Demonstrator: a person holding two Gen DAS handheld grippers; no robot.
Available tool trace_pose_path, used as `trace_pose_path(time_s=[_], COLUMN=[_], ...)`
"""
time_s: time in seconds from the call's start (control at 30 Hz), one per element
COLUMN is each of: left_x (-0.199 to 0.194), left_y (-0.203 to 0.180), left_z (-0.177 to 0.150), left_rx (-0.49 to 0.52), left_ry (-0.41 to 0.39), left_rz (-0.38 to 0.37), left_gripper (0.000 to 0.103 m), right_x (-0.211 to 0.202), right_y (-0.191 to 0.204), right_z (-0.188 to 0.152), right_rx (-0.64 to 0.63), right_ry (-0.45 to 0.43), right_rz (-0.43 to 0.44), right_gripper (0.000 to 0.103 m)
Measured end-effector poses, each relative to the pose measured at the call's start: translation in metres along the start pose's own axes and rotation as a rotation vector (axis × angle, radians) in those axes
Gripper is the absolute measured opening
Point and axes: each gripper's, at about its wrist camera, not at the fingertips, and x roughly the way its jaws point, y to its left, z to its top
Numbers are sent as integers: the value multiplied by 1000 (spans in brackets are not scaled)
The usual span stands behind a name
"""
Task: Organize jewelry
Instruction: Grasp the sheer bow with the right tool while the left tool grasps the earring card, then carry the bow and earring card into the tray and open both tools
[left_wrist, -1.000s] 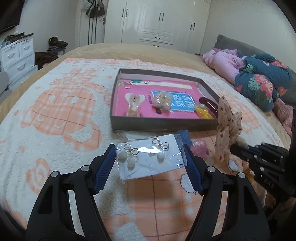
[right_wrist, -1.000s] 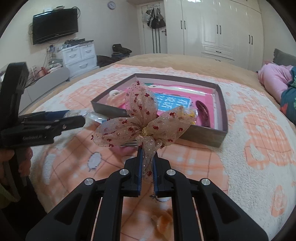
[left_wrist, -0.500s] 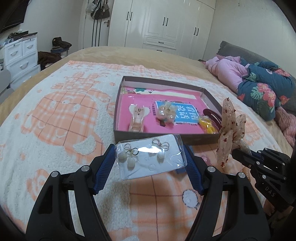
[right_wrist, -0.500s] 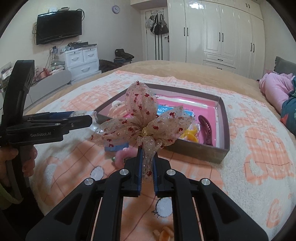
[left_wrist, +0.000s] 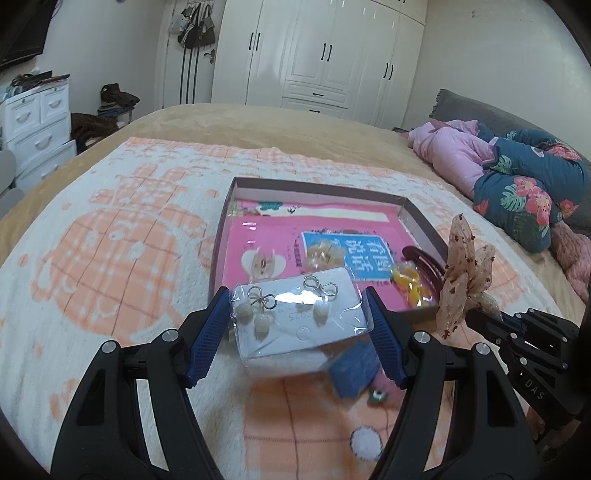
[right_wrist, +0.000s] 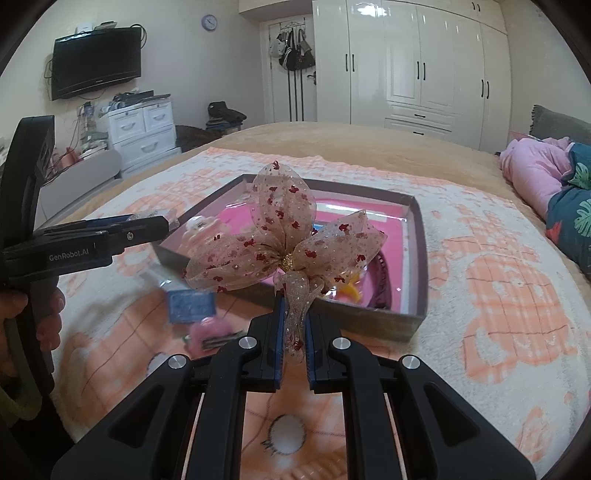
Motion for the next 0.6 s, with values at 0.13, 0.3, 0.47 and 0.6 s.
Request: trace_pose_path(time_s=[0.13,0.3,0.47,0.6], left_x=[9,21,33,42], left_y=[-4,-10,-13,-15], left_z=[8,16,23,28], left_rx=[5,15,21,26], left_ry=[-1,4,7,12], left_rz=[-7,-13,-19,-25], left_gripper=[62,62,62,63], right_x=[6,13,16,20], right_y=[-9,-22,-37,-43], right_z=[9,18,23,27], right_rx=[5,16,41,46], right_ry=[-11,-21,-26,-23], right_rz=[-20,-52,-74,-85], right_gripper=[9,9,9,9])
